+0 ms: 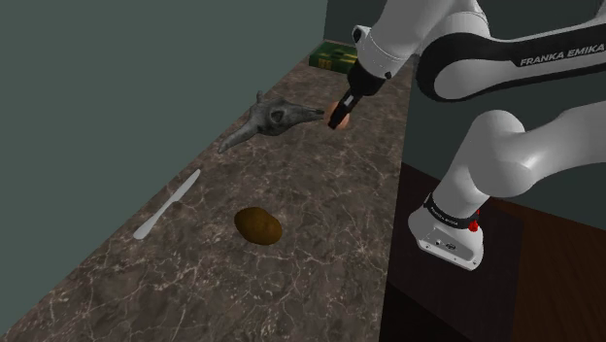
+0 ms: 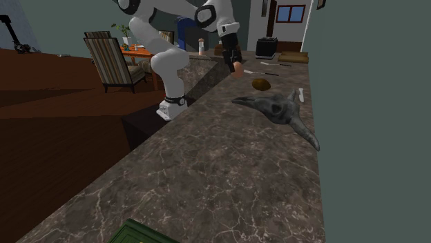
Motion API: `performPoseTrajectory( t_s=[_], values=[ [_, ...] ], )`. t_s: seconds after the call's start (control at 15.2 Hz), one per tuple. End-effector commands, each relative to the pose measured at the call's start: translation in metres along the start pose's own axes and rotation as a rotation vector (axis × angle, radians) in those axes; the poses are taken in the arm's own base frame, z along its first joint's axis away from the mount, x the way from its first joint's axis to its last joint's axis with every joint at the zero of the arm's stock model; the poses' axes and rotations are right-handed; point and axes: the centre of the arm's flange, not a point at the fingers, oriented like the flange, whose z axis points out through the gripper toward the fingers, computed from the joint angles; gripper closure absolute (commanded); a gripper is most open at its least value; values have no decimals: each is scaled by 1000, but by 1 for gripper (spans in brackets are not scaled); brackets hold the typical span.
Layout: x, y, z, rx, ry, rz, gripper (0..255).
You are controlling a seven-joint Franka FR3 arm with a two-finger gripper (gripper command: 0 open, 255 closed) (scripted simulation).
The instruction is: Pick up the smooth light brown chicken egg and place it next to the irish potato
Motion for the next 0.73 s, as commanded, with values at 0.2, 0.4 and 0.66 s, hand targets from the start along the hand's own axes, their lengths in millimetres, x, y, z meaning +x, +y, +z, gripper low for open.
performPoseTrajectory(
  t_s=[0.2, 0.4, 0.66],
  values=[
    [-8, -66, -10, 1, 0, 1, 255],
    [-13, -105, -16, 1, 0, 1, 255],
    [-19, -157, -24, 1, 0, 1, 255]
  ],
)
